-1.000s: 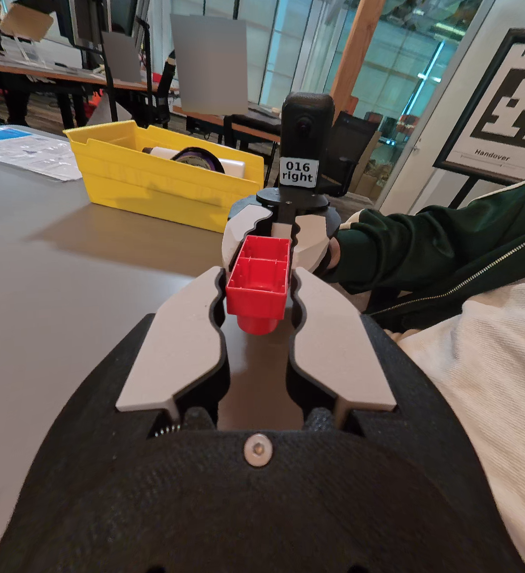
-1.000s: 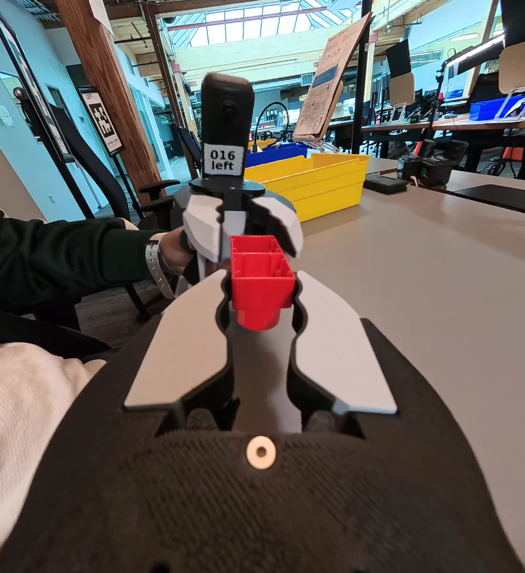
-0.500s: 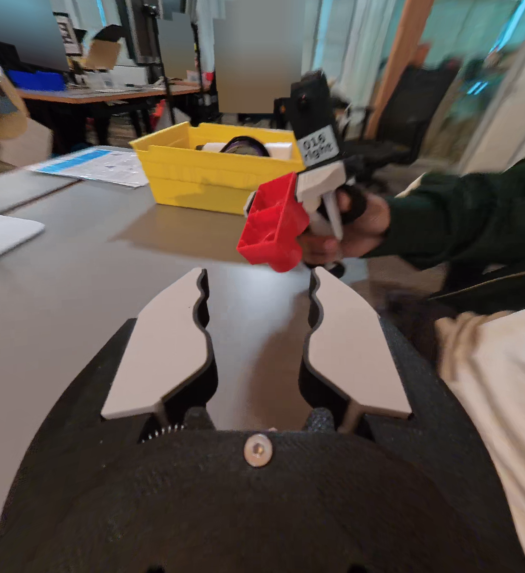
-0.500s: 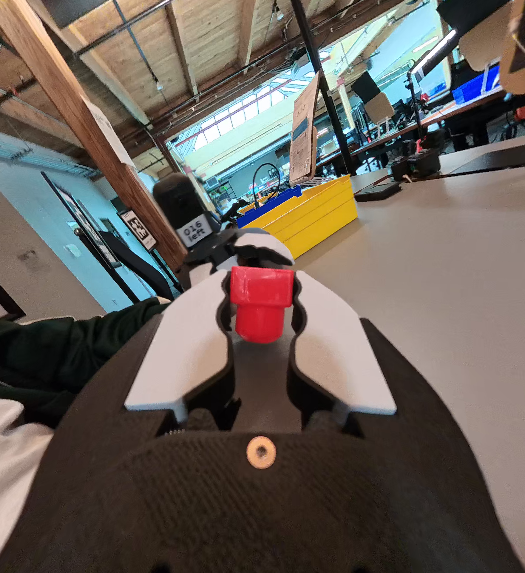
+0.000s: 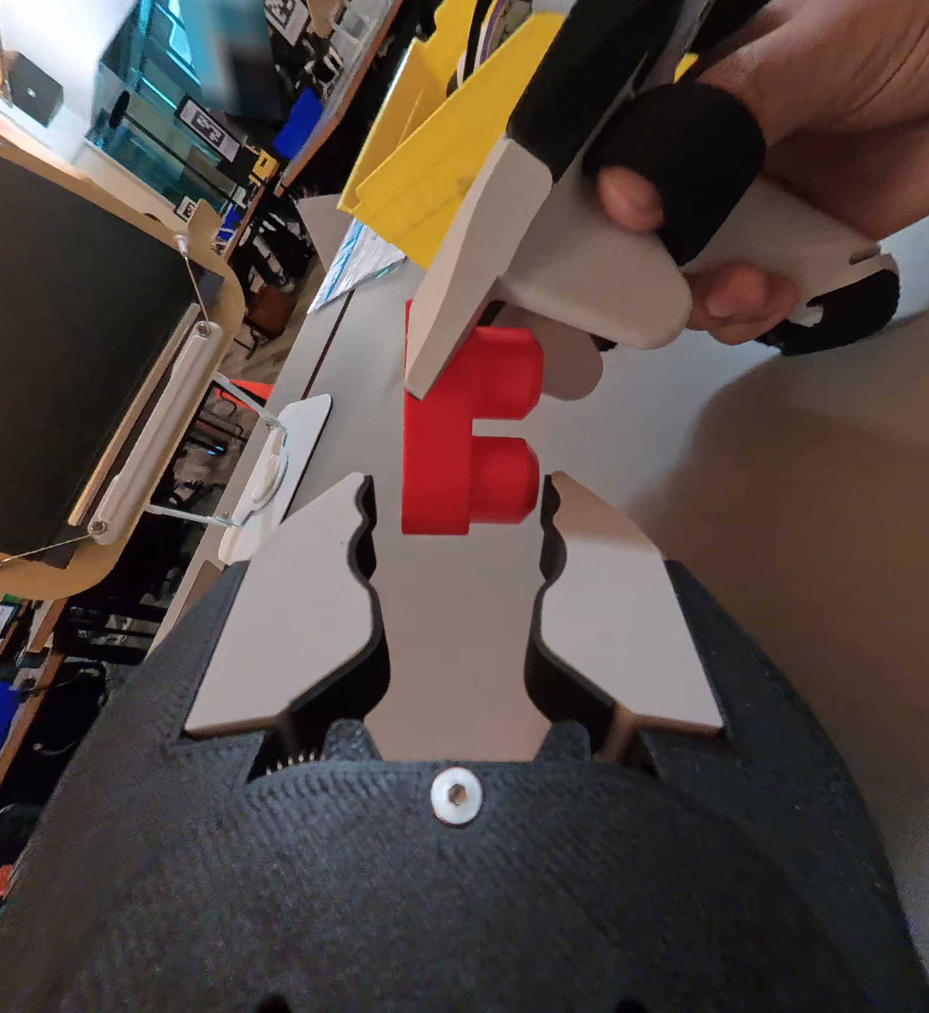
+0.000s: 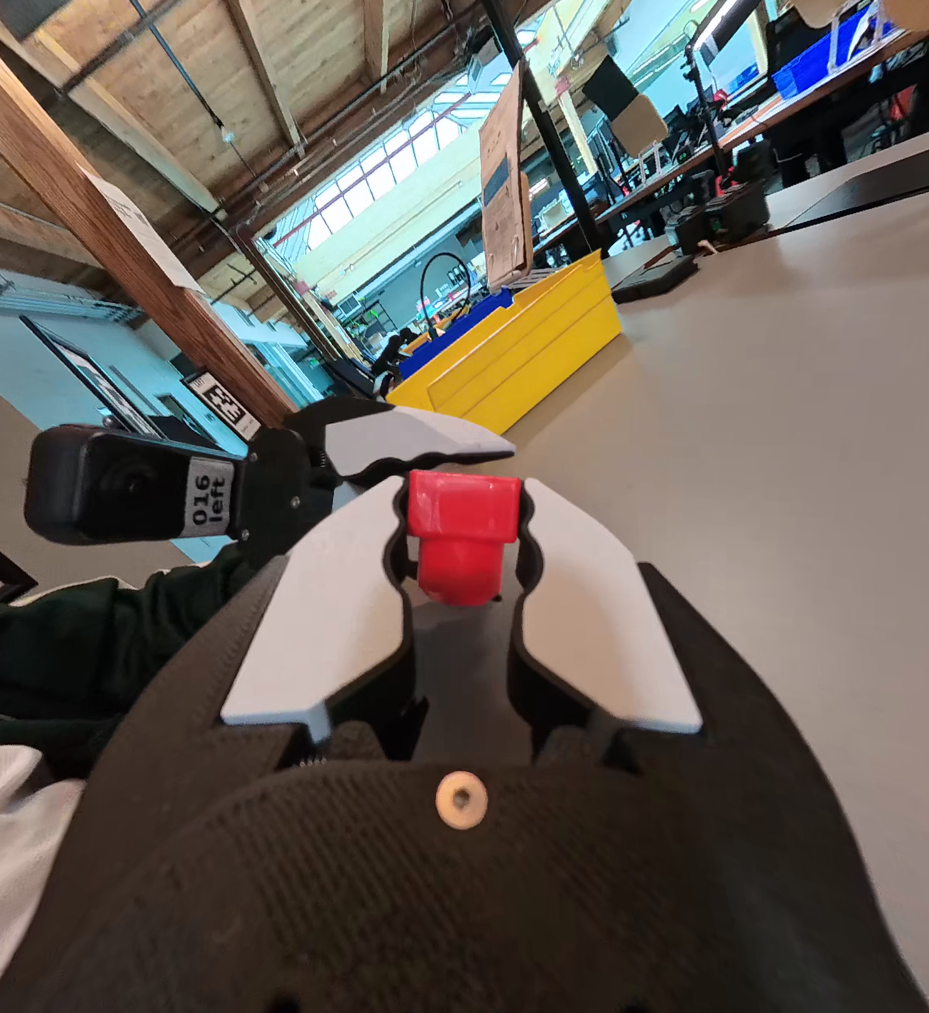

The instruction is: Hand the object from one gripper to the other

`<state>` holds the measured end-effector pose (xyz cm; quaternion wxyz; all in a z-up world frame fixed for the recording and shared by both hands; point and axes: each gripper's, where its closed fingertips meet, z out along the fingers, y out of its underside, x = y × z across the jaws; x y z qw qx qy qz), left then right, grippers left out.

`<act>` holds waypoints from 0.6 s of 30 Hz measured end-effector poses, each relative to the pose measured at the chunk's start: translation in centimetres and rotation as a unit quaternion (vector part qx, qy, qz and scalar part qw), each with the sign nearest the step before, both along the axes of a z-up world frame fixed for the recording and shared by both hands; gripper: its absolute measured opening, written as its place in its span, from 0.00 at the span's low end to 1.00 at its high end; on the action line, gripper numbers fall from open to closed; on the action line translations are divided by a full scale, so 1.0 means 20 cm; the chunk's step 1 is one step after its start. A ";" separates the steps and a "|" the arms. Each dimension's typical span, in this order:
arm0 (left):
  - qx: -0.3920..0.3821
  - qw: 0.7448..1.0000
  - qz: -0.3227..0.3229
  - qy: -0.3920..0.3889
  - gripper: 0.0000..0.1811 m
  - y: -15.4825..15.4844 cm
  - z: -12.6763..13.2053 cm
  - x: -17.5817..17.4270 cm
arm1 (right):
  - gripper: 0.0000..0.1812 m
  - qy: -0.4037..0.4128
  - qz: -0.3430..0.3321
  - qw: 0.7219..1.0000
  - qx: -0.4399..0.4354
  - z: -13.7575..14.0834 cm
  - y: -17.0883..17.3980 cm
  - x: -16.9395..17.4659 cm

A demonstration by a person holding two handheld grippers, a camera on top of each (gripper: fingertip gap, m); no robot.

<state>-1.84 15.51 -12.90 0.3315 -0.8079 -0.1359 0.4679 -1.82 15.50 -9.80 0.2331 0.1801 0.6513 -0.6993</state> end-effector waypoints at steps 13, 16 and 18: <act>0.086 0.995 -0.009 -0.048 0.24 -0.03 0.03 0.00 | 0.49 0.098 -0.063 0.991 -0.069 0.15 0.06 -0.05; 0.222 0.967 -0.058 -0.110 0.24 0.00 0.08 0.02 | 0.49 0.143 -0.064 0.984 -0.086 0.19 0.10 -0.06; 0.314 0.930 -0.107 -0.158 0.24 0.03 0.12 0.06 | 0.47 0.171 -0.055 0.980 -0.090 0.21 0.10 -0.04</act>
